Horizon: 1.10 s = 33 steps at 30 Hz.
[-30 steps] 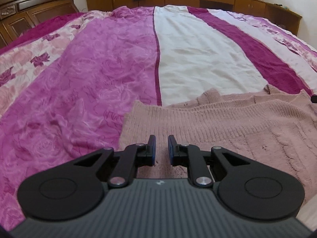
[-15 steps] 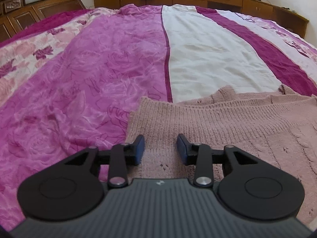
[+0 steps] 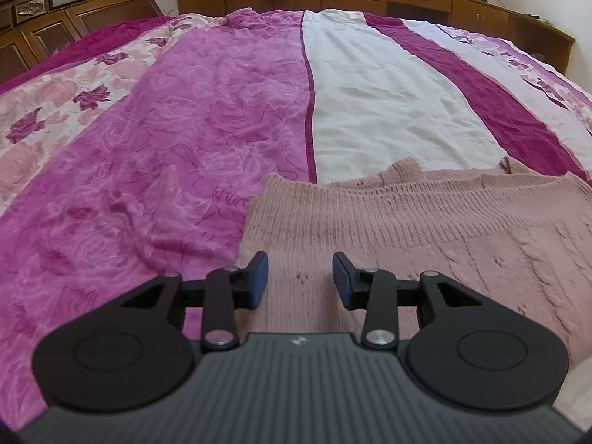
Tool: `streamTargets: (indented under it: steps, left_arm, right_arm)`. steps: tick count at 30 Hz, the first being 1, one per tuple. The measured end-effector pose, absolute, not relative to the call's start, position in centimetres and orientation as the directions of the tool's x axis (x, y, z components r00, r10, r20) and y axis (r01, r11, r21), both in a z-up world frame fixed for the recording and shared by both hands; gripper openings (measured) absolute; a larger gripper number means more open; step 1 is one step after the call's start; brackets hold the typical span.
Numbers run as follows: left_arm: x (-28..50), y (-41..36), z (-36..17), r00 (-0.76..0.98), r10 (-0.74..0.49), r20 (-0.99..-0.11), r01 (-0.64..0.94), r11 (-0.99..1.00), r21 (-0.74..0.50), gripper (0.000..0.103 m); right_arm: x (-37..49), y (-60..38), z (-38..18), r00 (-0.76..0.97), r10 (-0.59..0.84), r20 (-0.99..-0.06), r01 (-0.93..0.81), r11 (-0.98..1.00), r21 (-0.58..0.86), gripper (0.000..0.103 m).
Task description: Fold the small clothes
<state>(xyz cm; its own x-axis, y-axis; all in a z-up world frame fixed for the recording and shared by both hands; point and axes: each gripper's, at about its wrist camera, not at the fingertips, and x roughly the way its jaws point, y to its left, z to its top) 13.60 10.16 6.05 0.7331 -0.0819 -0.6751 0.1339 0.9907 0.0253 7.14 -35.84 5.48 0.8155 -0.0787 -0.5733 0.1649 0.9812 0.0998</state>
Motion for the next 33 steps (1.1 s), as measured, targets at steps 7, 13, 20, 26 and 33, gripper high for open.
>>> streamTargets:
  steps: [7,13,20,26,33]
  left_arm:
    - [10.8,10.4,7.3,0.708,-0.071,-0.703,0.098,0.995,-0.002,0.048]
    - [9.0,10.9,8.2,0.689,-0.052,-0.722,0.054,0.998,-0.021,0.054]
    - [7.7,11.0,8.2,0.667,-0.003,-0.745,0.01,1.0,0.005,0.06]
    - [7.2,11.1,7.8,0.646,0.001,-0.763,-0.006,1.0,-0.003,0.06]
    - [7.2,11.1,7.6,0.638,0.015,-0.77,-0.016,1.0,0.007,0.06]
  right_arm:
    - [2.4,-35.6,5.4,0.817,0.017,-0.577,0.189,0.937,0.295,0.068]
    - [-0.3,-35.2,4.5,0.806,0.053,-0.59,0.206,0.909,0.363,0.068]
    - [-1.8,-36.0,3.4,0.793,0.126,-0.596,0.22,0.854,0.473,0.068]
    - [-2.0,-35.8,2.8,0.791,0.182,-0.584,0.193,0.832,0.521,0.069]
    - [-1.5,-36.5,1.9,0.801,0.23,-0.553,0.183,0.785,0.592,0.074]
